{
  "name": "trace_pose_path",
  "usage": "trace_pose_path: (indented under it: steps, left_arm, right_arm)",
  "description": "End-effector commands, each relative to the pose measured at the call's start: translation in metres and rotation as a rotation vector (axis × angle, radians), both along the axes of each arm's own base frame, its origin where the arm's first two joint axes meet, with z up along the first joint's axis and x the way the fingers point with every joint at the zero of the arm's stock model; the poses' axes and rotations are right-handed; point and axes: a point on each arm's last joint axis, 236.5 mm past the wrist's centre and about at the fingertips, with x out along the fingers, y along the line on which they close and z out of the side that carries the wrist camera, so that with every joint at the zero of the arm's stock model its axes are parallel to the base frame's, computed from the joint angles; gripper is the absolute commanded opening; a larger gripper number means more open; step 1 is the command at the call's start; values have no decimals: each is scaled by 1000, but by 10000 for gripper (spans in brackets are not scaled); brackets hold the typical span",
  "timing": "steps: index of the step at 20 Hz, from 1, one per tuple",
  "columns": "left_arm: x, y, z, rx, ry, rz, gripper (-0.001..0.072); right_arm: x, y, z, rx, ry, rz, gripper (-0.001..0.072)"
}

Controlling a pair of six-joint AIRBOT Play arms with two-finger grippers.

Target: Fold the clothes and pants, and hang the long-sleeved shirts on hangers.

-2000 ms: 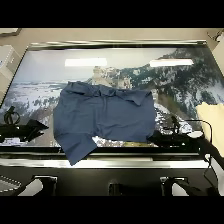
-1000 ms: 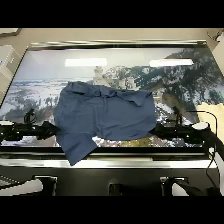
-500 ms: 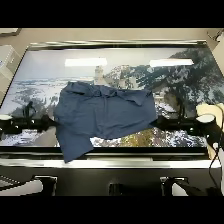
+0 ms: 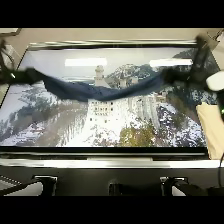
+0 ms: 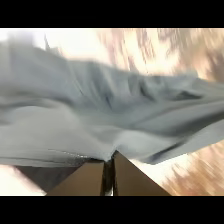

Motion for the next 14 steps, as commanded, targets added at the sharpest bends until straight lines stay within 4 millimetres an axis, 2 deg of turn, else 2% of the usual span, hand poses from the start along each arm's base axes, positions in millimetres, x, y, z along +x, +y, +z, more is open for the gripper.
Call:
trace_pose_path:
  steps: [1, 3, 4, 5, 8, 11, 13, 14]
  left_arm:
    - [3, 41, 111, 244, -190, 200, 13]
    - [-23, 70, 167, 349, -272, 320, 13]
    - [-44, 78, 188, 382, -300, 363, 13]
    - [-67, 80, 200, 403, -315, 377, 13]
    - [-148, 77, 215, 394, -304, 431, 13]
    - [-217, 75, 225, 361, -330, 503, 13]
    - [-239, 73, 236, 354, -378, 520, 12]
    - [-241, 73, 237, 355, -382, 521, 12]
  right_arm:
    - [10, -37, 127, -90, -271, -169, 21]
    - [-11, -35, 173, -95, -308, -153, 21]
    - [-26, -31, 190, -93, -307, -136, 21]
    - [-46, -27, 206, -101, -302, -110, 21]
    - [-123, -5, 239, -112, -299, 14, 22]
    - [-195, 5, 244, -66, -251, 53, 21]
    - [-217, 5, 242, -35, -222, 38, 21]
    - [-218, 5, 243, -20, -221, 30, 21]
